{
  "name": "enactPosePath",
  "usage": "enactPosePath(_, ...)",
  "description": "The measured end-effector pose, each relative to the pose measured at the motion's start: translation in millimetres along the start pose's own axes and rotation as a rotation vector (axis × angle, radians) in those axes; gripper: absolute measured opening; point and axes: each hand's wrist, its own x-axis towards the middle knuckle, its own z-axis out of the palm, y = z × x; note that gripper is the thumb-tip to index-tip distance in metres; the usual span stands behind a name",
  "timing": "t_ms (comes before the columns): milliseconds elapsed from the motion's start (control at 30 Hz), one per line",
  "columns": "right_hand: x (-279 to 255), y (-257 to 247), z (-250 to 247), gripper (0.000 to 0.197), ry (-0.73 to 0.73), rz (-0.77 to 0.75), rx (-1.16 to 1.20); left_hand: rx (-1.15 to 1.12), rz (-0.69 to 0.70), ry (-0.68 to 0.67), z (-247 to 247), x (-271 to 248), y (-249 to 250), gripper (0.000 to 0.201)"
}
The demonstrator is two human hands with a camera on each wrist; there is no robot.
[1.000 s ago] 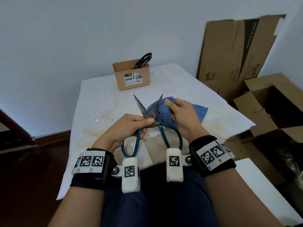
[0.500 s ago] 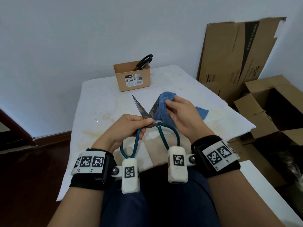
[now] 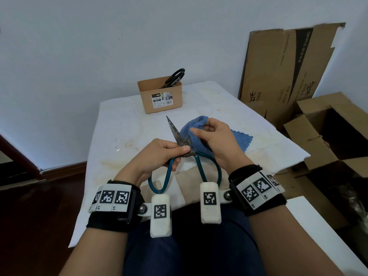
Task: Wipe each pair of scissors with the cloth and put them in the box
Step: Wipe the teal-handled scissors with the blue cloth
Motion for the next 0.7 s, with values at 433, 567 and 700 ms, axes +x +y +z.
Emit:
enactPosePath(433, 2.2, 4.7, 0.8, 0.016, 0.097, -0.031, -0.055, -0.005, -0.01, -0.025, 1.7, -0.7, 0.0, 0.036)
enactPosePath(567, 3.5, 6.9, -0.1, 0.029, 0.148, -0.036, -0.103, 0.014, -0.012, -0.032, 1.6, -1.9, -0.1, 0.038)
enactPosePath(700, 5.5, 11.1, -1.6, 0.036, 0.154, -0.034, -0.14, 0.026, -0.016, -0.034, 0.0, -2.2, -0.3, 0.039)
